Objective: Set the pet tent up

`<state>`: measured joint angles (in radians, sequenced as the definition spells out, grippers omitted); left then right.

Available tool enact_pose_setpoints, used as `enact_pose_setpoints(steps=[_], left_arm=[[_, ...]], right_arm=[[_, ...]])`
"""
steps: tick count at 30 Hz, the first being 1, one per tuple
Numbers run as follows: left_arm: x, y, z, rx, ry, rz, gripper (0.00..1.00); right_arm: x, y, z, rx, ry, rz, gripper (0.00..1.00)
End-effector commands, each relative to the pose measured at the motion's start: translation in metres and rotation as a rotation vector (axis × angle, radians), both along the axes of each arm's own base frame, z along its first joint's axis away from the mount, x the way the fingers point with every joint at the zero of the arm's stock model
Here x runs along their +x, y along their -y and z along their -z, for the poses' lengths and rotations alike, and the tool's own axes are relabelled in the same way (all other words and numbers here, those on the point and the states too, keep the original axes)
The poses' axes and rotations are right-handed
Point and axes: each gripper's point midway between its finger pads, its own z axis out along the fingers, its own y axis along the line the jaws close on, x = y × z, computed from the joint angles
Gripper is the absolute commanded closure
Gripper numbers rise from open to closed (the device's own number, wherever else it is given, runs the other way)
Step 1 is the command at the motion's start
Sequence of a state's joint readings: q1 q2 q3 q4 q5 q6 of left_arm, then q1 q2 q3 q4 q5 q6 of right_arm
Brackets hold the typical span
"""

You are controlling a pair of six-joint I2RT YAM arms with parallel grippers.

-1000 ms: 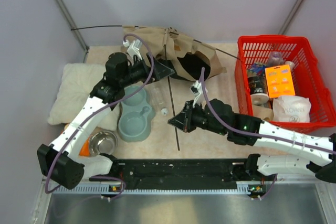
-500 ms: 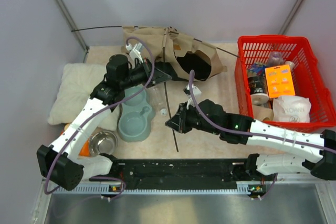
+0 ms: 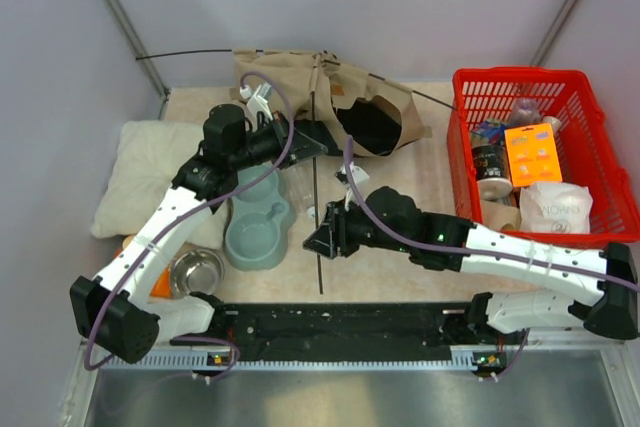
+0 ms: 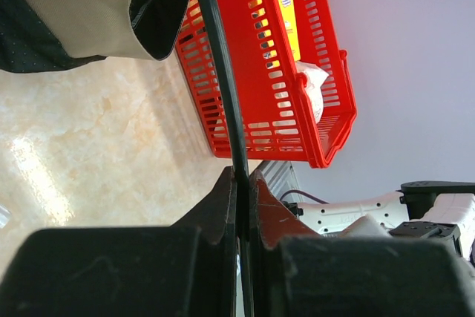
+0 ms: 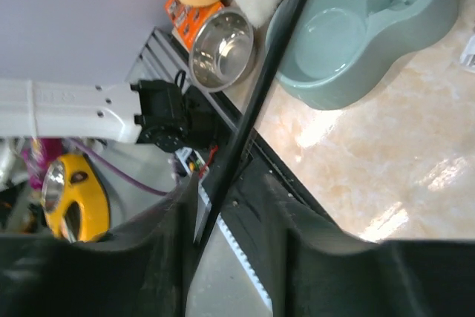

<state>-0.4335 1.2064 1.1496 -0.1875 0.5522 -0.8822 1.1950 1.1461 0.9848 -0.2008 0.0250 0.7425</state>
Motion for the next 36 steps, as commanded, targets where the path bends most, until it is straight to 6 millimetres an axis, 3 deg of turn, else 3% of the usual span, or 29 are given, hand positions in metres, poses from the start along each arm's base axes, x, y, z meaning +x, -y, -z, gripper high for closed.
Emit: enact_pose_setpoints(steps=[1, 2, 3, 5, 6, 8, 9, 10, 14, 19, 23, 26, 31, 33, 36], left_arm=[[0.015, -0.003, -0.037, -0.035, 0.164, -0.054, 1.00], [0.015, -0.003, -0.037, -0.033, 0.167, -0.052, 1.00], [0.014, -0.004, -0.037, -0.030, 0.169, -0.053, 1.00], [0.017, -0.007, -0.032, -0.003, 0.168, -0.066, 1.00], [0.017, -0.008, -0.031, 0.015, 0.174, -0.070, 0.91], [0.018, -0.013, -0.030, 0.059, 0.191, -0.085, 0.60], [0.018, -0.017, -0.032, 0.081, 0.205, -0.101, 0.41], [0.019, -0.020, -0.033, 0.099, 0.217, -0.115, 0.29], [0.019, -0.036, -0.050, 0.168, 0.293, -0.164, 0.19], [0.017, -0.057, -0.069, 0.214, 0.365, -0.260, 0.20], [0.025, -0.091, -0.059, 0.234, 0.339, -0.454, 0.24], [0.026, -0.104, -0.045, 0.208, 0.326, -0.519, 0.35], [0.033, -0.079, -0.012, 0.176, 0.345, -0.391, 0.73], [0.039, -0.067, -0.002, 0.170, 0.402, -0.332, 0.80], [0.047, -0.052, -0.005, 0.176, 0.586, -0.244, 0.84]], right_arm=[[-0.008, -0.016, -0.026, 0.076, 0.025, -0.081, 0.76], [-0.008, -0.017, -0.028, 0.083, 0.025, -0.084, 0.91], [-0.007, -0.016, -0.028, 0.082, 0.022, -0.080, 1.00], [-0.003, -0.014, -0.031, 0.088, 0.028, -0.055, 1.00], [-0.001, -0.012, -0.035, 0.100, 0.034, -0.035, 1.00], [0.006, -0.006, -0.049, 0.142, 0.052, 0.019, 1.00], [0.009, -0.003, -0.054, 0.158, 0.054, 0.048, 1.00], [0.011, -0.002, -0.059, 0.178, 0.058, 0.062, 1.00], [0.018, 0.004, -0.074, 0.220, 0.069, 0.115, 1.00], [0.025, 0.009, -0.079, 0.239, 0.074, 0.164, 1.00], [0.027, 0.011, -0.081, 0.245, 0.076, 0.183, 1.00], [0.027, 0.012, -0.084, 0.259, 0.083, 0.185, 1.00], [0.025, 0.010, -0.088, 0.276, 0.086, 0.172, 1.00], [0.025, 0.010, -0.089, 0.280, 0.084, 0.171, 1.00], [0.025, 0.010, -0.089, 0.281, 0.082, 0.169, 1.00]])
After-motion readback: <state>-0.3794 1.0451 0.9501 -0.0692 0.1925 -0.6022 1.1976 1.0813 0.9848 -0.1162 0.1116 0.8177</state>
